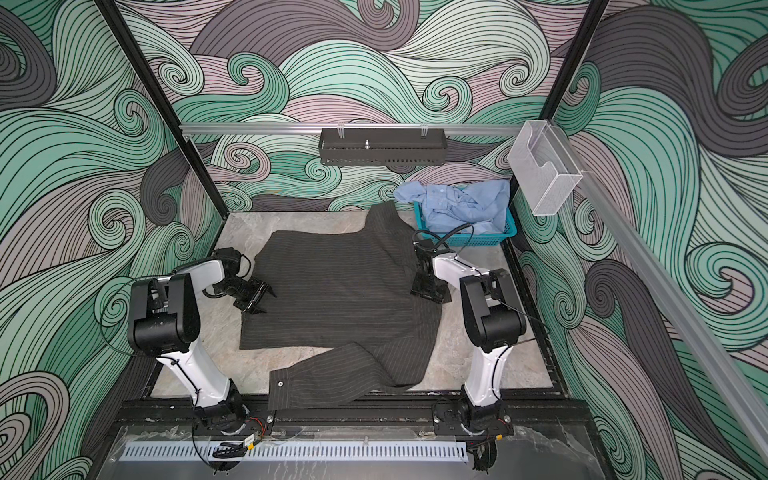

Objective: Fold and stack the long sleeve shirts
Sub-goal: 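Pull the shirt side outward with the right gripper while the left holds the opposite edge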

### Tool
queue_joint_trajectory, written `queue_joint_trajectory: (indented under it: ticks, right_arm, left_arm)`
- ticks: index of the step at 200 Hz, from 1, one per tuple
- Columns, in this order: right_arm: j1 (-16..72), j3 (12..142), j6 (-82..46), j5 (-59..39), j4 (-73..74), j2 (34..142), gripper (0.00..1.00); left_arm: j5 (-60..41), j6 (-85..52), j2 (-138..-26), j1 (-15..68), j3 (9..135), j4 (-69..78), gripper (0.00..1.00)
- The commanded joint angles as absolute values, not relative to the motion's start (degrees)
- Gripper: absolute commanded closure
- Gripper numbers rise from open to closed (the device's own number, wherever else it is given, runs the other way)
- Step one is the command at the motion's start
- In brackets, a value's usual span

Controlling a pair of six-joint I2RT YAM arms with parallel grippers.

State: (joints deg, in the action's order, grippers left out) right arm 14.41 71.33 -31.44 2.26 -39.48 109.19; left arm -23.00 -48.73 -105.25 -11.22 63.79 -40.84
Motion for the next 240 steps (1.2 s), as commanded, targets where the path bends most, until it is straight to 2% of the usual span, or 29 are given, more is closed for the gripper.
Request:
queue_joint_trajectory:
  ticks: [1,21,43,82,126,148,191,240]
  right_arm:
    - [13.23,74.83,-28.46,4.65,-42.68,110.32,0.4]
    - [13.14,76.39,-25.73,3.57,-42.73,107.89,0.4]
    - [13.2,77.61,-24.24,0.81,-44.65,102.3,0.4]
    - [14.5,75.21,-29.61,-0.44,-50.77,85.72,0.38]
    - [17.67,63.65,-37.1,-4.13,-52.8,68.76,0.38]
    - [19.46,58.16,-40.06,-5.69,-53.22,63.82,0.34]
    - [20.68,51.86,-43.9,-8.26,-53.83,58.36,0.33]
    - [20.81,50.9,-43.83,-9.66,-53.62,57.86,0.34]
  left_arm:
    - [-17.6,-48.35,-107.83,-10.99,64.08,-39.39,0.42]
    - [-17.27,-47.44,-102.48,-11.16,64.88,-41.44,0.41]
    - [-16.86,-44.95,-93.56,-11.19,67.29,-46.4,0.34]
    - [-11.66,-41.27,-75.16,-12.51,67.2,-57.73,0.25]
    - [-9.32,-46.47,-58.33,-13.79,50.77,-59.44,0.25]
    - [-11.74,-51.76,-52.61,-13.86,42.57,-55.79,0.25]
    - [-11.45,-59.74,-52.7,-13.87,34.94,-52.56,0.23]
    - [-8.55,-64.22,-61.58,-13.88,31.62,-45.74,0.24]
